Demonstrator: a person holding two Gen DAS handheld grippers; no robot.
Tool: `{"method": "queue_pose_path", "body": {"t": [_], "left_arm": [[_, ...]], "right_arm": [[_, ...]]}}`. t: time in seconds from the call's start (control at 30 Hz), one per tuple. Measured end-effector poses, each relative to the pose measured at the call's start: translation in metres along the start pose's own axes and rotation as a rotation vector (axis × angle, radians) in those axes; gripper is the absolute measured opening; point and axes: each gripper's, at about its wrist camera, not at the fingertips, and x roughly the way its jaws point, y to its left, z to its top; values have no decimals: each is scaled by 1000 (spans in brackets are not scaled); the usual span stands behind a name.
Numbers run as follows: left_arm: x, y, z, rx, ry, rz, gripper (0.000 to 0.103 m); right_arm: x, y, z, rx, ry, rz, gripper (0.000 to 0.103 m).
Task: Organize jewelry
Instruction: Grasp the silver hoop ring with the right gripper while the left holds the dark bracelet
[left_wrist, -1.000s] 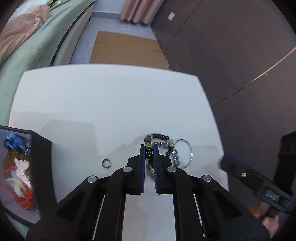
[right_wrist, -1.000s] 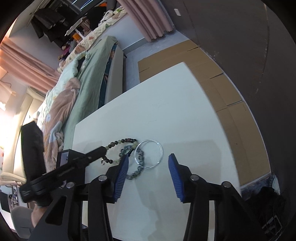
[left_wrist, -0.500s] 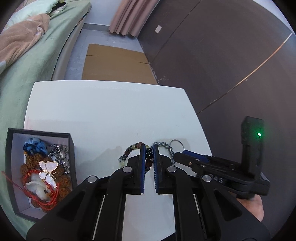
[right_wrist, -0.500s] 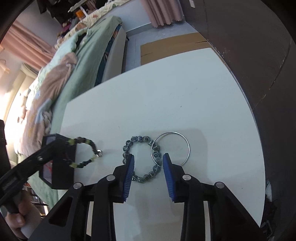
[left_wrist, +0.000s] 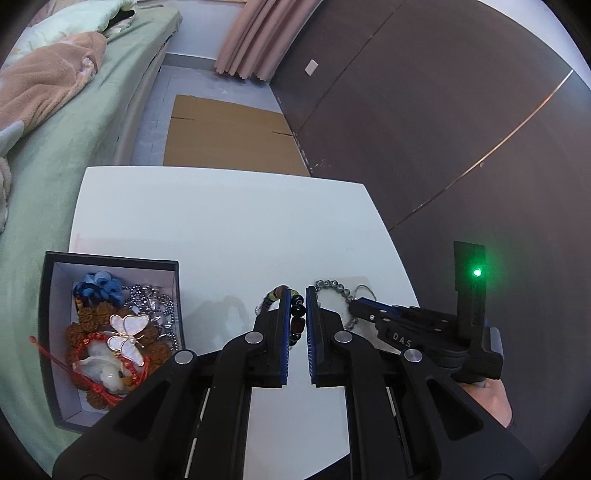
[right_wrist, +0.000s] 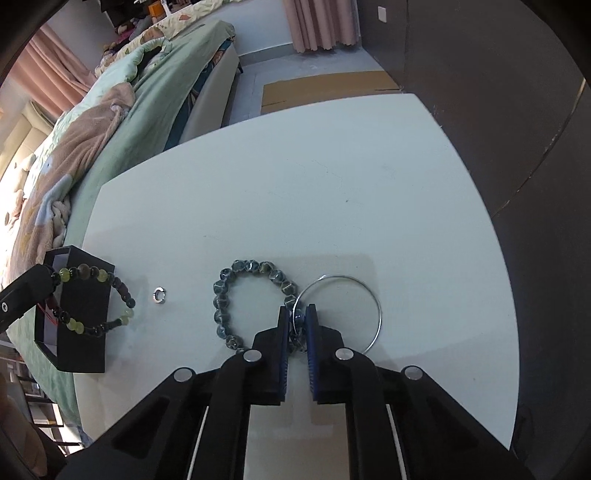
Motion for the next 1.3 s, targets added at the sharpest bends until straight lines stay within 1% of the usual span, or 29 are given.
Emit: {"method": "queue_pose_path", "body": {"t": [0.17,0.3,0.33,0.43,0.47,0.53,0.57,0.63,0.73,0.77,0.8,0.87,0.93,0.97,1.0,1.07,1.17,1.3], "left_arm": [[-10,4,-2,-10,-15,-12,9],[-12,7,-4,-17,-15,-10,9],[-12,8,-4,-20,-13,-13,9],[-11,7,-4,-21,-12,-20,9],[-11,7,-4,-21,-13,-22,9],[-11,7,-3,-20,-14,-24,9],[-11,7,-3,-21,-14,-25,9],[-11,7,-4,-22,-14,-25,9],[-11,6,-4,-20,-12,-28,9],[-11,5,-4,-18,-11,-28,9],[-11,5,-4,-17,-11,-29,9],[-11,5,-4,-16,-9,-31,9],[-10,4,-5,-16,-7,-32,9],[-10,3,-5,-16,-7,-32,9],[-11,2,-5,-15,-7,-33,9],[-11,1,-6,-12,-9,-32,9],[-12,2,-8,-11,-8,-32,9],[-13,4,-7,-14,-8,-32,9]], "right_arm": [[-16,-5,-3,30,-28,37,9],[-18,-12,-6,67,-21,83,9],[-19,-15,-7,85,-20,110,9],[-20,-19,-7,126,-2,227,9],[-18,-18,-8,133,8,257,12],[-12,-14,-10,148,31,305,12],[-9,-11,-11,144,40,310,12],[-7,-8,-12,129,51,293,12],[-14,-7,-13,103,35,241,13],[-17,-5,-14,82,34,221,16],[-17,-4,-15,63,37,207,31],[-21,0,-19,11,27,162,52],[-23,2,-22,-27,17,131,50],[-23,2,-24,-40,18,135,44],[-24,1,-25,-48,21,133,36],[-21,3,-25,-81,32,108,30],[-19,10,-30,-159,34,43,30],[-13,17,-36,-240,40,-16,30]]}}
